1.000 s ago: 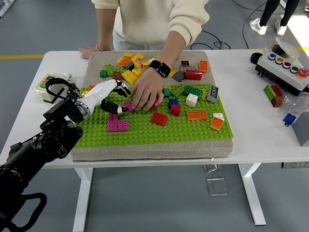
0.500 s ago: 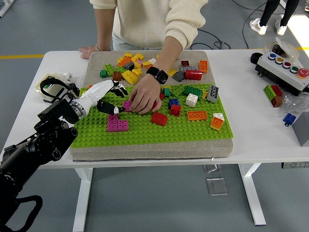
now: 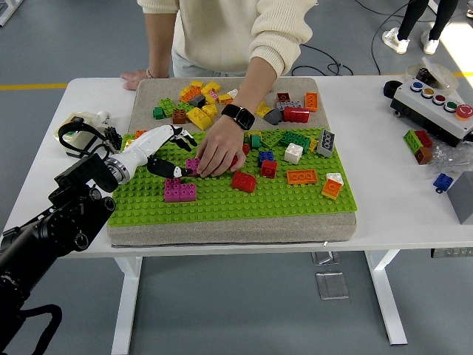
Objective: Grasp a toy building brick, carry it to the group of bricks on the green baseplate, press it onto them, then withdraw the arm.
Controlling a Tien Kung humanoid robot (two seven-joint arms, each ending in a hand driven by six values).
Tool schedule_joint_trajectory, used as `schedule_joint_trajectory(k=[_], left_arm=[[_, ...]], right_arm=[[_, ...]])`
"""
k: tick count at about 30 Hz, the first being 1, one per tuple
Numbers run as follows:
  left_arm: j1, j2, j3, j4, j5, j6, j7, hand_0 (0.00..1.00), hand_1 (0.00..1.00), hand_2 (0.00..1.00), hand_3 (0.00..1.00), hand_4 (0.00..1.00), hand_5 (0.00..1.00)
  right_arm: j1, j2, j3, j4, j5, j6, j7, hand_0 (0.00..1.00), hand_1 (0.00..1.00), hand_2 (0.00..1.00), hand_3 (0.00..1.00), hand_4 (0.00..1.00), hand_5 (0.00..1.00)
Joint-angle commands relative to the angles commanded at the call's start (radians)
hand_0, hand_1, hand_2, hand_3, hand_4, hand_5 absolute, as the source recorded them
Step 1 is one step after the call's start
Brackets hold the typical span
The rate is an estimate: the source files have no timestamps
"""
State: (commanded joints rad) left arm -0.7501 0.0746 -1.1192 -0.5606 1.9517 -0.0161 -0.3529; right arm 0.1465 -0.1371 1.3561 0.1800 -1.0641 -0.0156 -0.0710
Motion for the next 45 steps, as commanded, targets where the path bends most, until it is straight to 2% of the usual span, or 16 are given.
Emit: schedule_joint_trajectory(k=[7,21,27,28,45], left_arm=[[-0.006,-0.008,0.0,0.007,0.001,-0.01,0.005,0.766,0.726,0.668,0.705,0.974,0.12],[-0.054,-0.039,0.045,0.119,-0.034,0.019,0.007,0.761,0.724,0.669,0.696,0.988,0.131],[-0.065,-0.047,0.06,0.142,-0.047,0.029,0.004,0.757,0.72,0.659,0.677,0.986,0.134],[-0.066,-0.047,0.062,0.144,-0.048,0.03,0.004,0.747,0.709,0.633,0.624,0.97,0.126],[-0.07,-0.051,0.092,0.176,-0.068,0.054,-0.005,0.73,0.693,0.604,0.571,0.925,0.098]], right_arm=[[0.001,-0.001,0.005,0.0,0.001,0.001,0.0,0.753,0.674,0.726,0.667,0.924,0.491],[0.006,-0.002,-0.001,0.0,0.007,-0.002,0.0,0.752,0.675,0.727,0.666,0.924,0.491],[0.007,-0.003,0.0,0.0,0.008,-0.001,-0.001,0.753,0.675,0.727,0.665,0.924,0.49],[0.007,-0.003,0.0,0.0,0.008,-0.002,-0.001,0.752,0.675,0.727,0.666,0.924,0.49],[0.006,-0.002,-0.007,0.0,0.008,-0.003,-0.002,0.753,0.674,0.727,0.666,0.924,0.49]])
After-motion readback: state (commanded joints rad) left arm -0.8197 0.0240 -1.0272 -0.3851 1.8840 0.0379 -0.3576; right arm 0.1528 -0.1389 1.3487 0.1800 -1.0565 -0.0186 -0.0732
